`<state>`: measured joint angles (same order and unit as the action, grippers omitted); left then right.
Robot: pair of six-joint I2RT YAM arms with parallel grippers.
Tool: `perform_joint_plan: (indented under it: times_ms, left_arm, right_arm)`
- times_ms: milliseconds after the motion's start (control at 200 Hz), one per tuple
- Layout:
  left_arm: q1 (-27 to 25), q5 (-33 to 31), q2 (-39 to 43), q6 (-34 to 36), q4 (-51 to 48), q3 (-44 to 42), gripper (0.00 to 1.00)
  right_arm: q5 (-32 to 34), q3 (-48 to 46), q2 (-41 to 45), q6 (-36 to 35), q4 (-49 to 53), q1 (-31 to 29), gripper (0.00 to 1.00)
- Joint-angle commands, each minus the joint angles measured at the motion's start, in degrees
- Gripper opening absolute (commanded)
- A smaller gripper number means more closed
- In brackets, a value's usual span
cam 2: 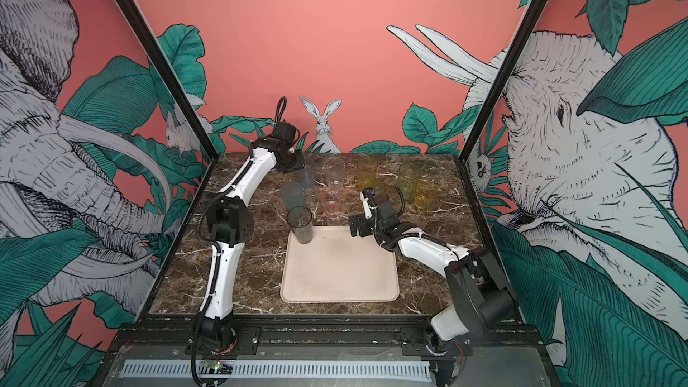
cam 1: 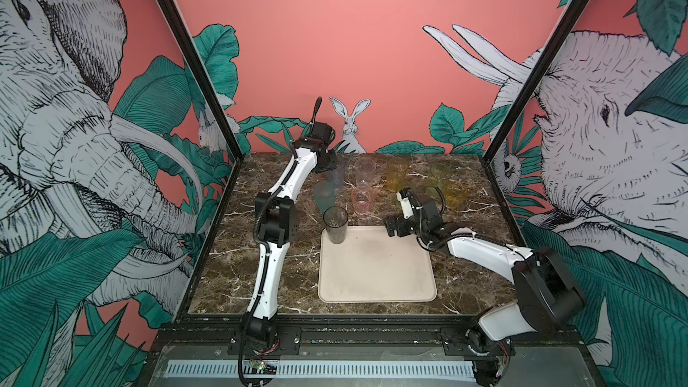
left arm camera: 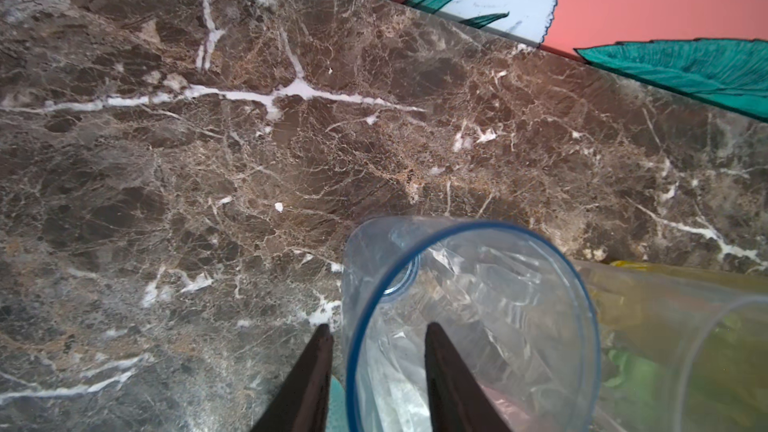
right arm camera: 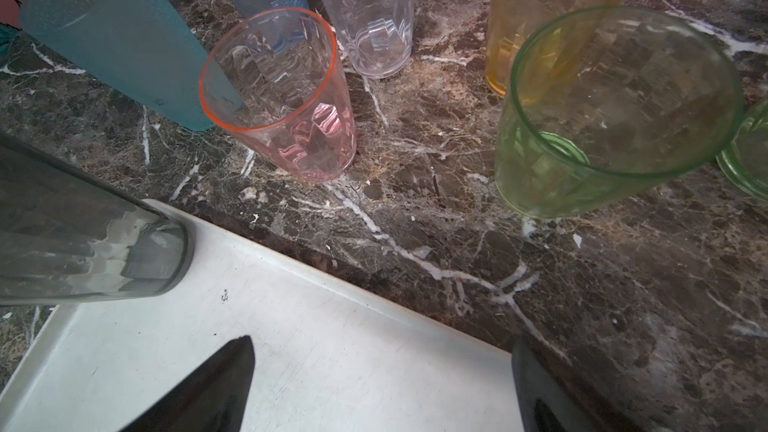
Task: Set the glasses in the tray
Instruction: 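Lower and close the left gripper on the blue-rimmed clear glass rim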
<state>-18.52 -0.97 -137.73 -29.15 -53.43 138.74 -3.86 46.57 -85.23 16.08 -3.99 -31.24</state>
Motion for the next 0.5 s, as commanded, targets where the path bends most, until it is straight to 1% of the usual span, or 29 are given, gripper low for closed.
perform_joint_plan:
  times_ms: [0, 490]
  left_arm:
    - [0.51, 0.29, 0.54, -1.15, -0.36, 1.95, 0.38]
    - [0.51, 1.48, -0.08, -2.32, 0.00, 1.59, 0.24]
  right_arm:
    - [-0.07, 1.69, -0.47, 0.28, -0.23, -0.33, 0.99]
    - [0.16, 1.83, -0.29, 0.27, 0.21, -0.38, 0.99]
